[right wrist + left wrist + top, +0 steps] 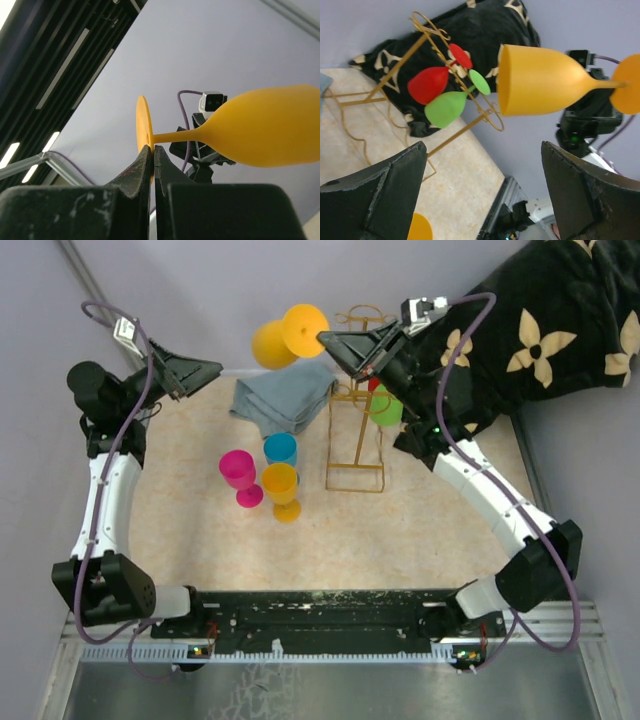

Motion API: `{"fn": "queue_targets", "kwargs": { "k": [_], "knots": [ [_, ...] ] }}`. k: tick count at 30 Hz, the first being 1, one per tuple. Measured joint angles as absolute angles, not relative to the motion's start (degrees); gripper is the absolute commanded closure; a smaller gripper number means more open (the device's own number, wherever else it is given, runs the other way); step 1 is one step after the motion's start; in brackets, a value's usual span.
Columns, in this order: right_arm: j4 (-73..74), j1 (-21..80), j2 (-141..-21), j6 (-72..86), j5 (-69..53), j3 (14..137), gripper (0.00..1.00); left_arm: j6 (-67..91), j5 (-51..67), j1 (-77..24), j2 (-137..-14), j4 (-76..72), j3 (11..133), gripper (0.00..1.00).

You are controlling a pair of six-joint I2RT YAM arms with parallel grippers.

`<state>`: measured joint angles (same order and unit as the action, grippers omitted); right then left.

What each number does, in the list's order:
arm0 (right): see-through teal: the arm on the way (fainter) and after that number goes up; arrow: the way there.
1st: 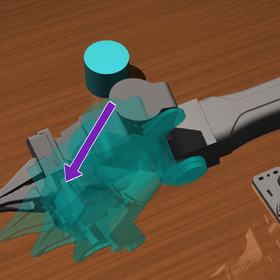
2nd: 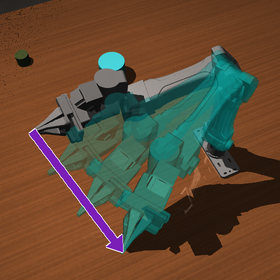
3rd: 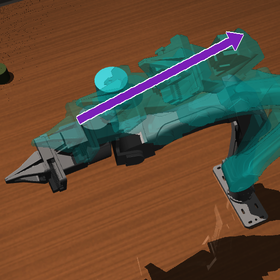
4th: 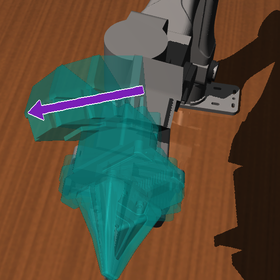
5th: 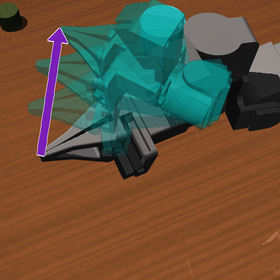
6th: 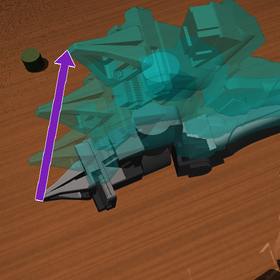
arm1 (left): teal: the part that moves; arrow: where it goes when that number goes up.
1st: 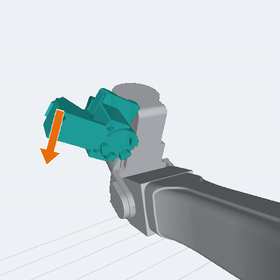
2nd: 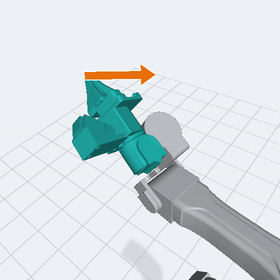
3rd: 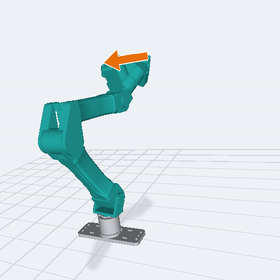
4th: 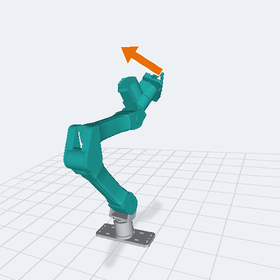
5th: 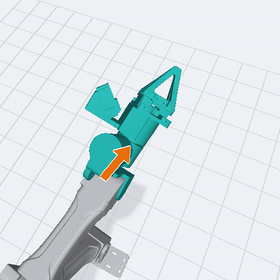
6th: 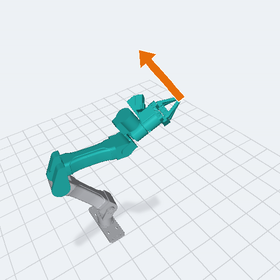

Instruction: Take the wine glass off the wine glass rack

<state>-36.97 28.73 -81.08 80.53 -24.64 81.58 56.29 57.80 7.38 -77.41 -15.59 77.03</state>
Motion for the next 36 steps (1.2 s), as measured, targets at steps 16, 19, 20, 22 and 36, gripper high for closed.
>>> {"fn": "queue_targets", "kwargs": {
  "k": [16, 19, 20, 22, 36],
  "knots": [
    [-50.41, 33.82, -86.06, 87.53, -22.85, 78.37, 1.00, 77.06, 63.55, 7.62, -76.49, -41.93, 73.52, 0.00],
    [-51.33, 34.02, -86.13, 87.83, -22.74, 78.37, 1.00, 78.91, 63.72, 7.46, -78.28, -45.25, 73.52, 0.00],
    [-51.57, 34.02, -86.13, 88.09, -22.74, 78.37, 1.00, 79.68, 63.75, 7.29, -79.11, -46.33, 73.52, 0.00],
    [-52.38, 34.02, -86.35, 88.44, -22.72, 78.37, 1.00, 80.66, 63.79, 6.94, -80.86, -47.99, 73.67, 0.00],
    [-56.73, 34.39, -91.18, 91.64, -22.74, 78.37, 1.00, 84.29, 63.99, 3.36, -86.78, -54.11, 79.53, 0.00]
  ]
}}
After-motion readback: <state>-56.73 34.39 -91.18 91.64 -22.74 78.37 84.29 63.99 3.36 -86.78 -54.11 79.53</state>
